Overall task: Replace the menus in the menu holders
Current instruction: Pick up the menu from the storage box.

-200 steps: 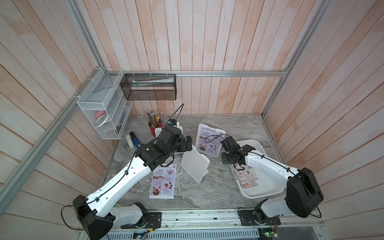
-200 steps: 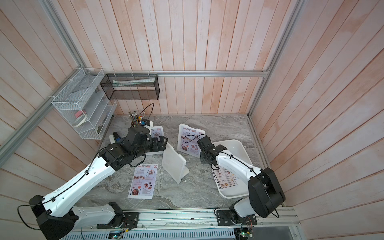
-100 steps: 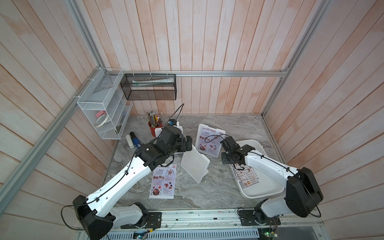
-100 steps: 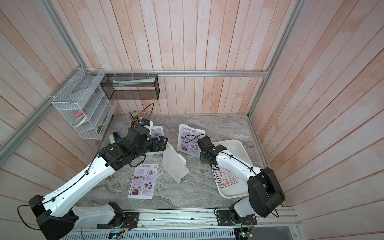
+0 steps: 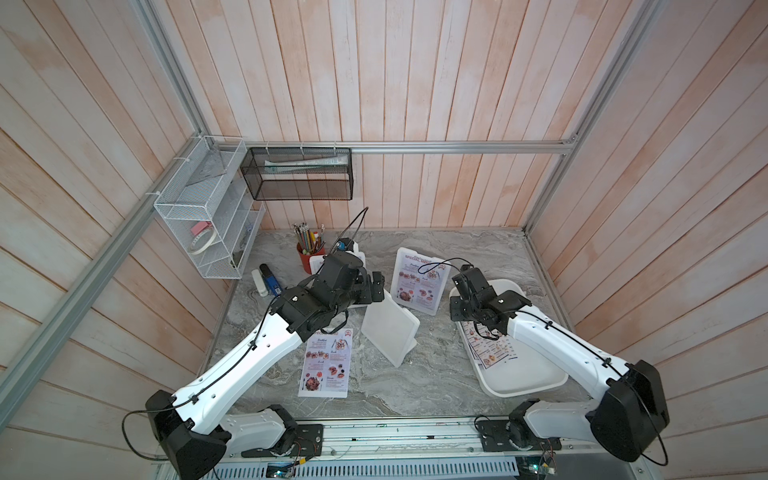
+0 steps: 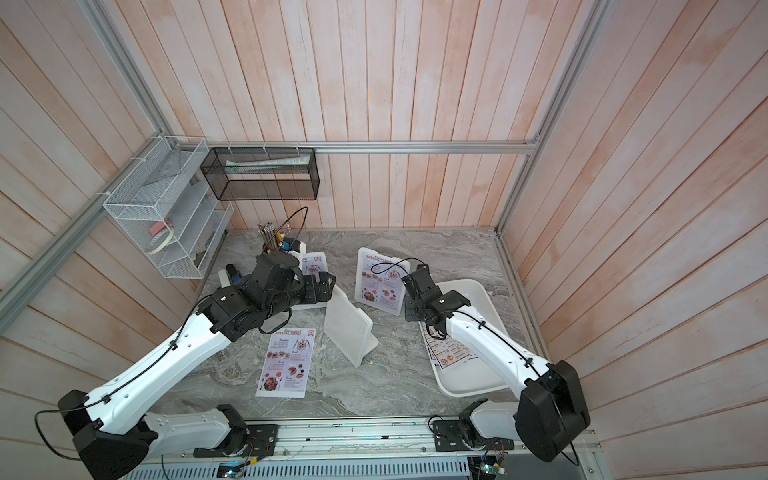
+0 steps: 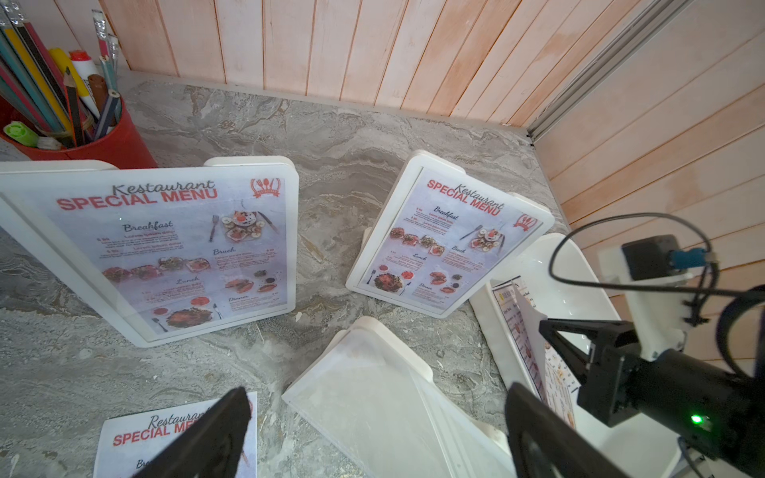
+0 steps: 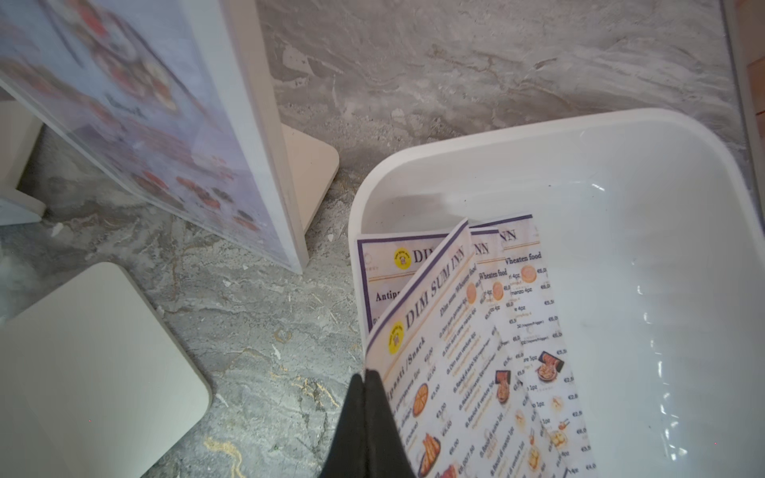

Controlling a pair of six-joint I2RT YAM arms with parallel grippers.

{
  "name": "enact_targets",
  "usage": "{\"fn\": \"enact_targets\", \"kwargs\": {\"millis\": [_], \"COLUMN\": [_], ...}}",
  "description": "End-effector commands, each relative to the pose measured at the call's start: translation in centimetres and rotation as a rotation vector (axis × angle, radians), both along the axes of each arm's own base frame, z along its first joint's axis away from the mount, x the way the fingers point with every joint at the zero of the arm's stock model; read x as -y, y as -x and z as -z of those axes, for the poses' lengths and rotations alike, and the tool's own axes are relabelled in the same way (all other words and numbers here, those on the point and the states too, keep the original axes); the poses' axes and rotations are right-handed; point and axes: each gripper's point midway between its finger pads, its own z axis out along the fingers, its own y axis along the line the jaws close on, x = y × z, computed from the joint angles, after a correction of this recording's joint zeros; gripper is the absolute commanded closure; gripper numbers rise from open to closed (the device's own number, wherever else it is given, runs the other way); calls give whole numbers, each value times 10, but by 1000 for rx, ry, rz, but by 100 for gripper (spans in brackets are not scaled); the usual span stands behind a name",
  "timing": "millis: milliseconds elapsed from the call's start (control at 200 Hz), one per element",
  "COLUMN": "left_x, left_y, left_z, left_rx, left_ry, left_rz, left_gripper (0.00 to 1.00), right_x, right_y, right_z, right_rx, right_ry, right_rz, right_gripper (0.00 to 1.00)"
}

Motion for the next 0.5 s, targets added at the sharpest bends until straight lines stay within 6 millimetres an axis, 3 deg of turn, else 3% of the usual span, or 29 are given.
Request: {"fn": "enact_targets", "kwargs": {"millis": [0,195,385,495], "left_x": [5,43,89,121], "left_y": [1,19,46,62], "left_z": [-7,-17,-37,-35], "left_rx": [14,38,114,139], "left_ry": [1,69,102,117], "left_rz": [46,240,427,496], "left_gripper": [2,2,2,2], "right_x": [14,16,6,-6], "right_y": [-5,-11,-17,-17], "right_z": [-32,-92,-158,-185], "right_rx": [64,183,311,362], "right_ry": [2,-83,-183,-267], "right_rz": [39,39,9,-21], "right_gripper": [100,100,100,100]}}
